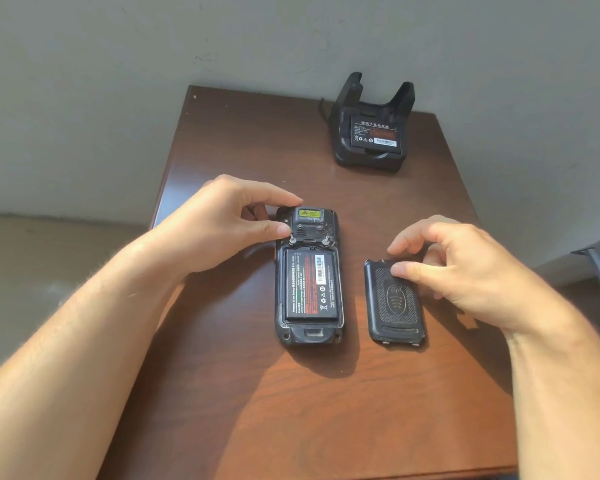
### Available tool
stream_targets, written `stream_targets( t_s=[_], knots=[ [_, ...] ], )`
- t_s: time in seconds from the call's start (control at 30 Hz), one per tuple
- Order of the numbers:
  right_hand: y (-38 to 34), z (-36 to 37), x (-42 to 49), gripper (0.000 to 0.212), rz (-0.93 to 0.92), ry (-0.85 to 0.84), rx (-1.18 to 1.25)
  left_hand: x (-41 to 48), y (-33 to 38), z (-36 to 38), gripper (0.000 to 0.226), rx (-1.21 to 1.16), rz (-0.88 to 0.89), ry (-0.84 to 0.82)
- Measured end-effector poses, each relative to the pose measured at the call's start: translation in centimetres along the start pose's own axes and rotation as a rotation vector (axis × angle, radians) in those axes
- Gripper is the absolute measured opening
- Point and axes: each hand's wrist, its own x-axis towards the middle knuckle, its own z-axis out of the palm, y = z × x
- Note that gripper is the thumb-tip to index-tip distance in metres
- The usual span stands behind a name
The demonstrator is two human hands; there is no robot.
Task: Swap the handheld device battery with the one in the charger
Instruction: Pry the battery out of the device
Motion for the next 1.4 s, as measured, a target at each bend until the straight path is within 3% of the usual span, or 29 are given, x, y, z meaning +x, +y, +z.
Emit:
stream_targets(
  t_s=[0.17, 0.33, 0.47, 0.6, 0.87, 1.23, 1.4],
  knots=[
    [-1.8, 0.0, 0.1, 0.021, -0.135, 0.249, 0.045, 0.0, -0.1, 0.2, 0.035, -0.009, -0.012, 0.021],
    [-6.3, 2.7, -1.3, 0.037, -0.376, 0.034, -0.126, 0.0, -0.2, 0.2, 0.035, -0.009, -0.006, 0.027],
    [-7.4, 4.6, -1.8, 0.065, -0.409, -0.080, -0.342, -0.1, -0.4, 0.1, 0.035, -0.005, 0.013, 0.027],
    [-7.6, 4.8, -1.8, 0.076, -0.399, -0.137, -0.393, -0.1, -0.4, 0.2, 0.035, 0.009, 0.026, 0.038],
    [-7.2, 3.7, -1.4, 0.074, -0.393, -0.183, -0.455, 0.0, -0.4, 0.3, 0.034, 0.033, 0.040, 0.037],
    [-8.9, 4.4, -1.8, 0.066, -0.482, -0.148, -0.769, 0.1, -0.1, 0.0, 0.033, 0.077, 0.067, 0.036],
    [-9.6, 4.1, -1.3, 0.079, -0.524, -0.181, -0.951, 0.0, 0.0, 0.2, 0.032, 0.105, 0.099, 0.055]
  ],
)
